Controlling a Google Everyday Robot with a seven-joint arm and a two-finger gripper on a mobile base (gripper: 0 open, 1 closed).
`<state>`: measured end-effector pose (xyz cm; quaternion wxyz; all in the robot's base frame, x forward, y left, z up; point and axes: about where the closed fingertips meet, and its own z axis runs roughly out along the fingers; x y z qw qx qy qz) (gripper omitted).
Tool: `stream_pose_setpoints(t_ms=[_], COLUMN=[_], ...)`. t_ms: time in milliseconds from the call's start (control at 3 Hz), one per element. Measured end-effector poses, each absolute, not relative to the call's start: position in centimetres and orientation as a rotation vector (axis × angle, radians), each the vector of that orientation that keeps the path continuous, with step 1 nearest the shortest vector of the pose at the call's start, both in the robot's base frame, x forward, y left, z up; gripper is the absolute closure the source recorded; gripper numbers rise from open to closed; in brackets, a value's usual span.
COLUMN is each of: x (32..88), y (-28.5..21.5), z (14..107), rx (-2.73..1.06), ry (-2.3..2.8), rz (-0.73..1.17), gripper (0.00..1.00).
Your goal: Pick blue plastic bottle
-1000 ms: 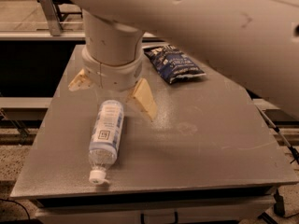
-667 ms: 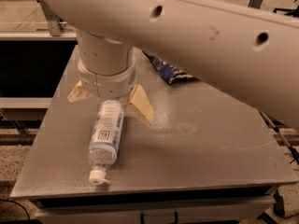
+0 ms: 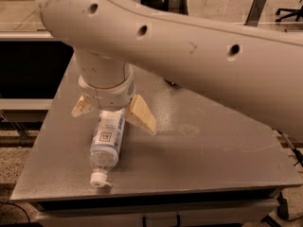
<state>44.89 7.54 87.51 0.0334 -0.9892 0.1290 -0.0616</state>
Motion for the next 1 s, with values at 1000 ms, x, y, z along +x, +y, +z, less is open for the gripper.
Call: stream_pose_setpoints(t_ms=[1000], x=[44.7], y=[8.0], z=[85.1], rx=[-3.106], ry=[0.383], rz=[-0.180], gripper=[0.18])
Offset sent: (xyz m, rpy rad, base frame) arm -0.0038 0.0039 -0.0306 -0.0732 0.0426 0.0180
